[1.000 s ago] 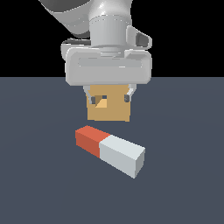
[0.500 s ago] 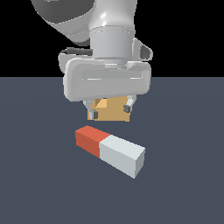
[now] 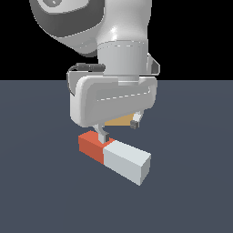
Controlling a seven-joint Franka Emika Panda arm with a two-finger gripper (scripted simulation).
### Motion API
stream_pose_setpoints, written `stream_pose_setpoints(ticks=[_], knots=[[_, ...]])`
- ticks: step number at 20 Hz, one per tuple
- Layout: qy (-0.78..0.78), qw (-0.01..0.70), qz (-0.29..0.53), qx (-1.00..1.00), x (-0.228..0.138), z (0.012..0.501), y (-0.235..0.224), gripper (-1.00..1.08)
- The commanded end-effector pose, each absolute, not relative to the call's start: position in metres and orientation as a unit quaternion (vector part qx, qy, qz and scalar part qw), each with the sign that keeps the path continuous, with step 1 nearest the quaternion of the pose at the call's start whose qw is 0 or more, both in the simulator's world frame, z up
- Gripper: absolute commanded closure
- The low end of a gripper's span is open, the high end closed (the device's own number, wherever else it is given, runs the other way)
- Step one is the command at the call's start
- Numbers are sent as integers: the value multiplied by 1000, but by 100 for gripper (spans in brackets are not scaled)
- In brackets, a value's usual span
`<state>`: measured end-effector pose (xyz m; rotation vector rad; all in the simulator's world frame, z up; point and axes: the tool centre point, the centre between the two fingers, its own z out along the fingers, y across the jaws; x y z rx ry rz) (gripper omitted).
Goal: Insert the peg into the horizontal hole in a box.
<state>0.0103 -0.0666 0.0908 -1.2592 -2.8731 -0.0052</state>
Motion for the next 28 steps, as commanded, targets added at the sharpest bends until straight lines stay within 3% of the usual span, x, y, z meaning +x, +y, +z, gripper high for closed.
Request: stream_pose_setpoints(ticks=[1, 20, 28], knots=[[-926, 2, -1, -378, 13, 86, -71, -92], [-947, 0, 0, -321, 23, 70, -82, -92], [-947, 0, 0, -320, 22, 33, -81, -92]])
